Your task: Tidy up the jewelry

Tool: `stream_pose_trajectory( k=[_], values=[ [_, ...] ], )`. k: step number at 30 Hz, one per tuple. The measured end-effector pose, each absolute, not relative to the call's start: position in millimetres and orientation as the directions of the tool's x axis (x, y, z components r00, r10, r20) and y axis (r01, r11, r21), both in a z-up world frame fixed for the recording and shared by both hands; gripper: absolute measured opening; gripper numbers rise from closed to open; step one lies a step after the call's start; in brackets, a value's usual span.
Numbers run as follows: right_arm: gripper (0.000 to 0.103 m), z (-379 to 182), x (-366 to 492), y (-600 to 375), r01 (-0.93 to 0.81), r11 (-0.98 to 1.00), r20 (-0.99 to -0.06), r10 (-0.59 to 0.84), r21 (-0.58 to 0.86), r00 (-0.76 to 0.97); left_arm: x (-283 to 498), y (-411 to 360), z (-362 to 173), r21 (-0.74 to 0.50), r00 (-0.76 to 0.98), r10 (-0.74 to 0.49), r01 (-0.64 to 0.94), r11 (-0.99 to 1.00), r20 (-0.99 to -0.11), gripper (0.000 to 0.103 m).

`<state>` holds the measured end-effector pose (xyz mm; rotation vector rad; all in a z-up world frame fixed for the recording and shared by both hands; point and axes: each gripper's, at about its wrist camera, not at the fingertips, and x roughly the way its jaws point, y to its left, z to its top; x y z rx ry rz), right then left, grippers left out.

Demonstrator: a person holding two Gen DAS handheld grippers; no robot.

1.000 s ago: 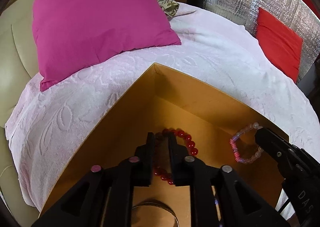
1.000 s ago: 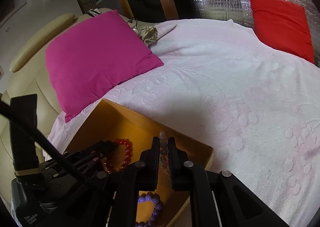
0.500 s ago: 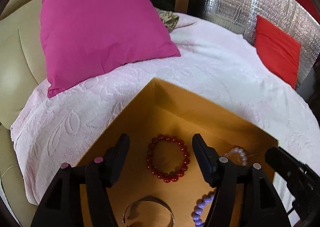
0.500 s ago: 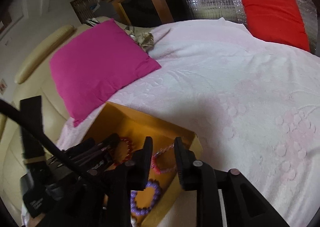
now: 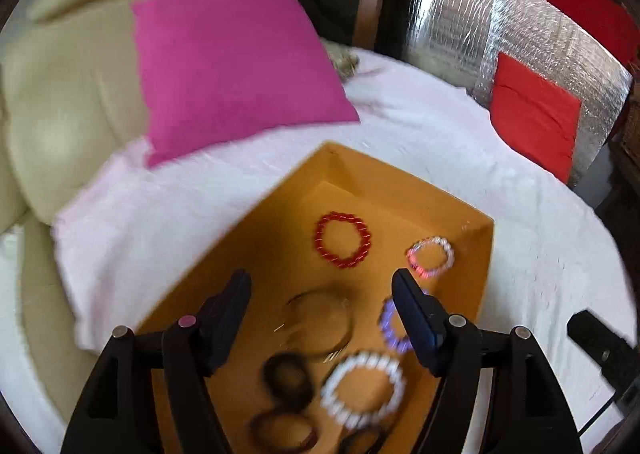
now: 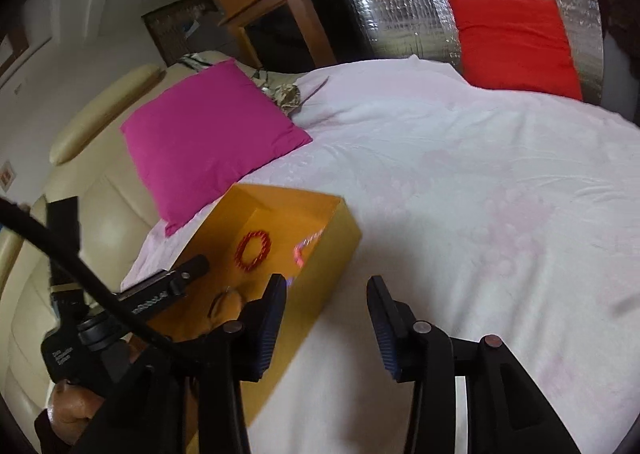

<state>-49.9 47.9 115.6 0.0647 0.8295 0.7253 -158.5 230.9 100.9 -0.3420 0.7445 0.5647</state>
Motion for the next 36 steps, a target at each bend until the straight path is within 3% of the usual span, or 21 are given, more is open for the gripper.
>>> stream_pose_trajectory(
  k=[6, 10, 14, 20, 36],
  values=[
    [0.051, 147.0, -111.8, 22.9, -0.627, 0.725, -0.608, 0.642, 0.285, 0.467, -236.9, 191.2, 158.8, 0.002, 0.61, 0.473, -0.612, 0.791, -0.636, 0.074],
    [0.054, 167.9, -153.6, 12.3, -0.661, 0.696, -0.573, 0.675, 0.282, 0.465, -283.1, 170.9, 197.2, 0.026, 0.647, 0.525, -0.616, 0.787, -0.553, 0.083],
    [0.068, 194.1, -203.2, 0.0, -0.696, 0.672, -0.524, 0.7, 0.253, 0.485, -320.4, 147.0, 226.0, 0.077, 0.666, 0.559, -0.607, 0.791, -0.494, 0.087],
    [0.07, 224.6, -263.0, -18.9, -0.712, 0.671, -0.478, 0.704, 0.205, 0.526, -362.2, 113.8, 249.6, 0.187, 0.666, 0.63, -0.614, 0.767, -0.398, 0.096],
    [0.078, 256.3, -317.9, -61.3, -0.599, 0.786, -0.534, 0.576, 0.154, 0.619, -451.6, 89.3, 282.4, 0.153, 0.693, 0.63, -0.621, 0.768, -0.351, 0.098]
  ],
)
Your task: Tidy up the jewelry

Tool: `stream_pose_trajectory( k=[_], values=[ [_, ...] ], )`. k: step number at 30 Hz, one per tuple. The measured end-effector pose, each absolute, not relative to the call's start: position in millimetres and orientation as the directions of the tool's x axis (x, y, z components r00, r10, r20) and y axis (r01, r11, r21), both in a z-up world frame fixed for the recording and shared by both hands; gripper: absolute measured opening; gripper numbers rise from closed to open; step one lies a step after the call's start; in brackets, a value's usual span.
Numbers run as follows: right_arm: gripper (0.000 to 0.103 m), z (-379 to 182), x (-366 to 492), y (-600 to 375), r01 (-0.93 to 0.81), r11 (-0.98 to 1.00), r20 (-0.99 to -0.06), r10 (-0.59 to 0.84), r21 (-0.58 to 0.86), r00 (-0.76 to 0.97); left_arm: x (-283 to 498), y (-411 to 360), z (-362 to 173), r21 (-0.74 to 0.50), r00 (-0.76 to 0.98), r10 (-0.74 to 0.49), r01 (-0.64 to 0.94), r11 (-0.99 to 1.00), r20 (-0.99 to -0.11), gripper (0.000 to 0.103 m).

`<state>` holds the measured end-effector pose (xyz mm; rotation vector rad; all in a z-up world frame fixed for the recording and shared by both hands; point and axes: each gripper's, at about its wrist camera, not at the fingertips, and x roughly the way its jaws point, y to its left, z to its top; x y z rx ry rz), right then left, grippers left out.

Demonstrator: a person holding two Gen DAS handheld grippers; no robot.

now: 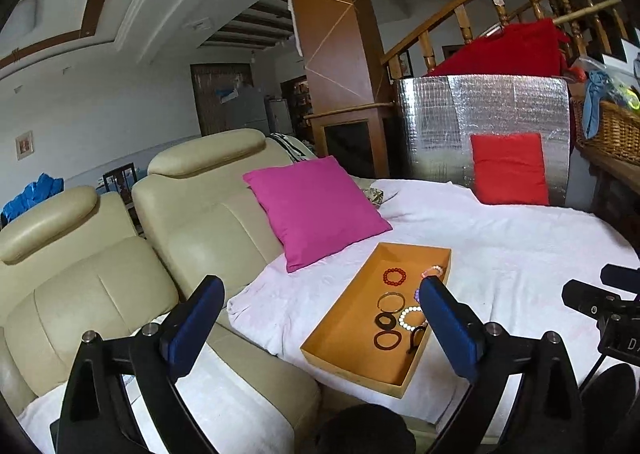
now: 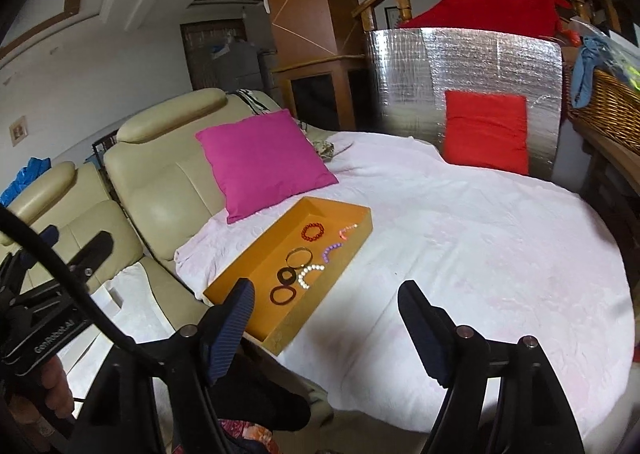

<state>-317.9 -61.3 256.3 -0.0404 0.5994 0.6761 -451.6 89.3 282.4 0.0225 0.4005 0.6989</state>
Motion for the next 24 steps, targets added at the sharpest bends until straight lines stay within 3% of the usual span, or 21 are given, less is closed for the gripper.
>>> stream_pose_trajectory(
  k=[24],
  values=[
    [0.078, 255.7, -332.1, -39.4, -0.628, 0.767, -0.541, 0.588, 0.136, 0.602, -454.2, 110.6, 279.2, 0.128, 0.661, 0.643, -0.652, 0.747, -0.386, 0.099]
  ],
)
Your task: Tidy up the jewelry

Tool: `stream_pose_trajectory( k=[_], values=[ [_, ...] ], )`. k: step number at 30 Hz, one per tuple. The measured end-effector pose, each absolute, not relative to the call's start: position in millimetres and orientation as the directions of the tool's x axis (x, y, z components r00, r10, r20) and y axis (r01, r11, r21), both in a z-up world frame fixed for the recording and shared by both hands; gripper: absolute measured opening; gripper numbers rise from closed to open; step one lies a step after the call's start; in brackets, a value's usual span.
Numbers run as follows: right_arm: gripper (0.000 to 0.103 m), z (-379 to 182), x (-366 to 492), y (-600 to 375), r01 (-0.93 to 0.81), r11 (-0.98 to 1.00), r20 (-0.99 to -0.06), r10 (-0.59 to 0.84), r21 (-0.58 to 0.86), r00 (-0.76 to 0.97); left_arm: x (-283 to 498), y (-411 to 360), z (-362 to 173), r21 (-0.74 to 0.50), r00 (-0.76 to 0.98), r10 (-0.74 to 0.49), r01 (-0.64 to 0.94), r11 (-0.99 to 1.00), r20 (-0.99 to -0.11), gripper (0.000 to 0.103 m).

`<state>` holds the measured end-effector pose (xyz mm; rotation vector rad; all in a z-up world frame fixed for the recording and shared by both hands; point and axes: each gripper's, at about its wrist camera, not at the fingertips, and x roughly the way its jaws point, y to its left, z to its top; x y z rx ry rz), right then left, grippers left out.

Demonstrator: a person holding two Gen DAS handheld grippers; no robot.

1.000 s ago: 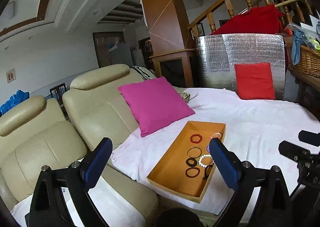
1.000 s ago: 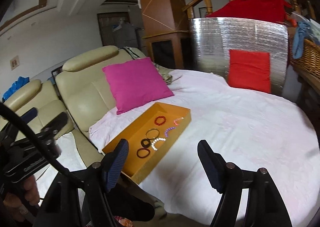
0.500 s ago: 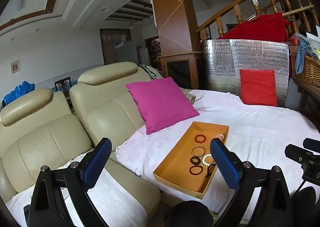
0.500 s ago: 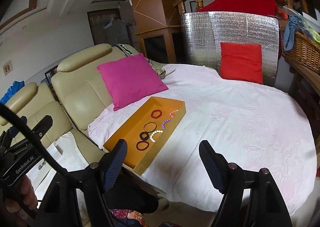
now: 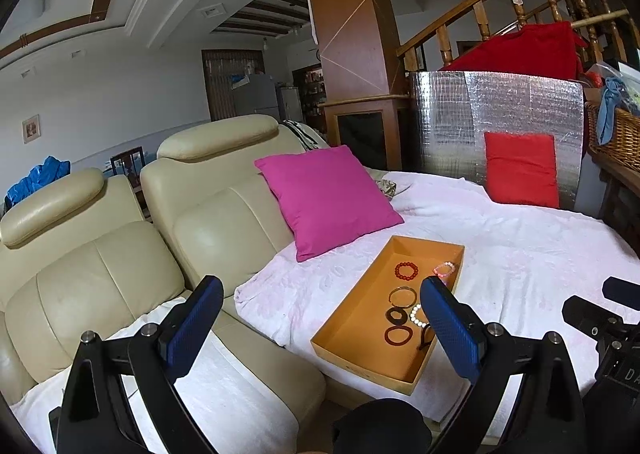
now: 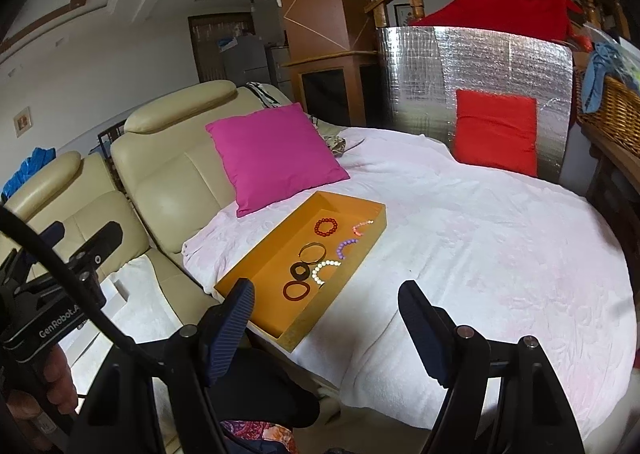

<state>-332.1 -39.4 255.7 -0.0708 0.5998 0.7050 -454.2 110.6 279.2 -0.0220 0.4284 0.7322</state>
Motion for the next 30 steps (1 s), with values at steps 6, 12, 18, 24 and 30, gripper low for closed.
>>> stream_pose_trajectory(
  k=[6, 12, 18, 24, 30],
  values=[
    [0.078, 257.4, -335.8, -34.9, -0.643, 0.758, -0.536, 0.592, 0.115, 0.602, -456.6, 113.7, 280.4, 0.116, 0.66, 0.642, -0.656, 0.745, -0.391, 0.099],
    [0.078, 257.4, -338.3, -32.7, -0.655, 0.749, -0.534, 0.598, 0.104, 0.598, -458.0, 114.0, 281.0, 0.118, 0.659, 0.645, -0.658, 0.744, -0.386, 0.099],
    [0.078, 256.5, -337.8, -33.6, -0.656, 0.747, -0.535, 0.599, 0.106, 0.596, -455.5, 112.4, 279.7, 0.129, 0.658, 0.645, -0.654, 0.745, -0.388, 0.099],
    [0.078, 256.4, -336.2, -33.2, -0.657, 0.746, -0.535, 0.6, 0.108, 0.594, -455.5, 113.2, 278.6, 0.131, 0.656, 0.644, -0.653, 0.746, -0.394, 0.099],
    [0.078, 253.6, -338.8, -29.3, -0.657, 0.746, -0.537, 0.601, 0.111, 0.592, -455.4, 114.2, 276.9, 0.134, 0.653, 0.644, -0.653, 0.745, -0.399, 0.099]
  ],
)
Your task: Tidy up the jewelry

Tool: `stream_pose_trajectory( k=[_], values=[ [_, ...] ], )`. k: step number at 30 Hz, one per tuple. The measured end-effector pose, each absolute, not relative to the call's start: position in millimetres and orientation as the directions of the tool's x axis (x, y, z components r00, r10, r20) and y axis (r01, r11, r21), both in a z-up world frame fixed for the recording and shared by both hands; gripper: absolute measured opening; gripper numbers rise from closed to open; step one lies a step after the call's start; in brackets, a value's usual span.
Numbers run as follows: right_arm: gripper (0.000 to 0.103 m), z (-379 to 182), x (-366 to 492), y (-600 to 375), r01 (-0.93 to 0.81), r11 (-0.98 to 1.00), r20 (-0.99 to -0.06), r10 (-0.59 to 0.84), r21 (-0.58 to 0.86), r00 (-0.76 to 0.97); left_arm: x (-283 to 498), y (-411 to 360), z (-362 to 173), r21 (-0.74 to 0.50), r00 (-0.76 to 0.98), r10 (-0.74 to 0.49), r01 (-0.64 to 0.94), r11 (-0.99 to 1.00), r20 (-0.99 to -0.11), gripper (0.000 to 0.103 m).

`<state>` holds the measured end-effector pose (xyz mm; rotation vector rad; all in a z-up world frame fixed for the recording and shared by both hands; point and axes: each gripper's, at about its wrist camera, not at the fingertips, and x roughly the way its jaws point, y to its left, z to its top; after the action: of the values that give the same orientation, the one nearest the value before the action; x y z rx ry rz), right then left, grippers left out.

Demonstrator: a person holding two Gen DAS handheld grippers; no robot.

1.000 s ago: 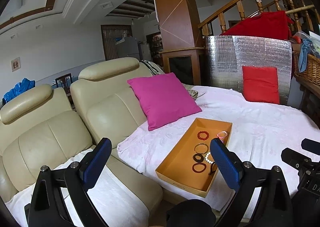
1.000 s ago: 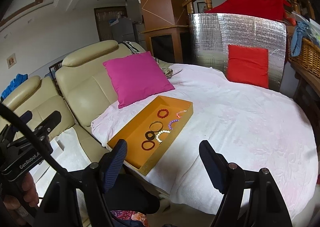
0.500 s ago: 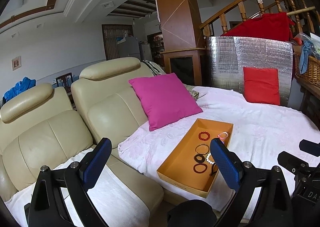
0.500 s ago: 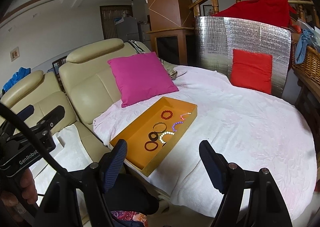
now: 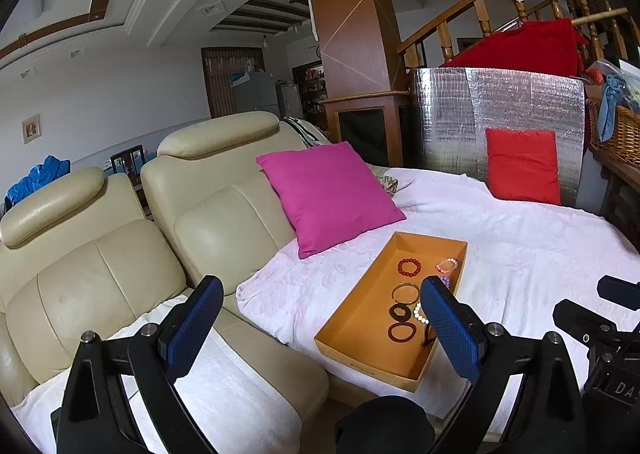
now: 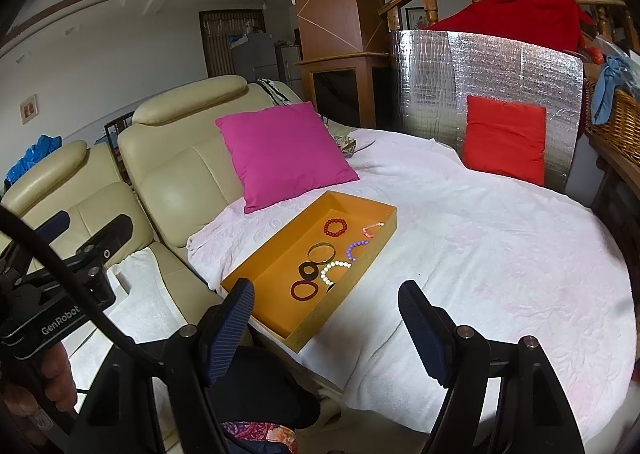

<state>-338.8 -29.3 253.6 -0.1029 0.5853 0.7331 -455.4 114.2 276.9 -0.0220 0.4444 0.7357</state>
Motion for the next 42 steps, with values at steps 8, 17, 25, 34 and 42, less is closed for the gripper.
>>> stream_pose_trajectory(
  k=[8, 17, 25, 34, 42],
  values=[
    [0.078, 250.9, -340.2, -23.4, -0.664, 0.741, -0.541, 0.602, 0.104, 0.587, -453.5, 116.4, 273.9, 0.141, 0.646, 0.644, -0.653, 0.744, -0.409, 0.099],
    [0.078, 251.4, -325.7, -2.9, -0.686, 0.724, -0.56, 0.6, 0.077, 0.571, -448.6, 127.3, 270.5, 0.152, 0.619, 0.662, -0.672, 0.725, -0.423, 0.099],
    [0.078, 251.2, -312.6, 17.7, -0.719, 0.692, -0.561, 0.62, 0.064, 0.548, -436.3, 143.7, 272.9, 0.168, 0.584, 0.691, -0.7, 0.694, -0.425, 0.099],
    [0.078, 249.6, -294.9, 28.3, -0.74, 0.668, -0.556, 0.643, 0.071, 0.527, -418.6, 154.9, 270.3, 0.176, 0.568, 0.69, -0.701, 0.691, -0.449, 0.099],
    [0.078, 243.2, -278.3, 32.3, -0.736, 0.671, -0.571, 0.64, 0.088, 0.514, -405.6, 159.1, 269.9, 0.175, 0.567, 0.68, -0.694, 0.698, -0.464, 0.099]
  ],
)
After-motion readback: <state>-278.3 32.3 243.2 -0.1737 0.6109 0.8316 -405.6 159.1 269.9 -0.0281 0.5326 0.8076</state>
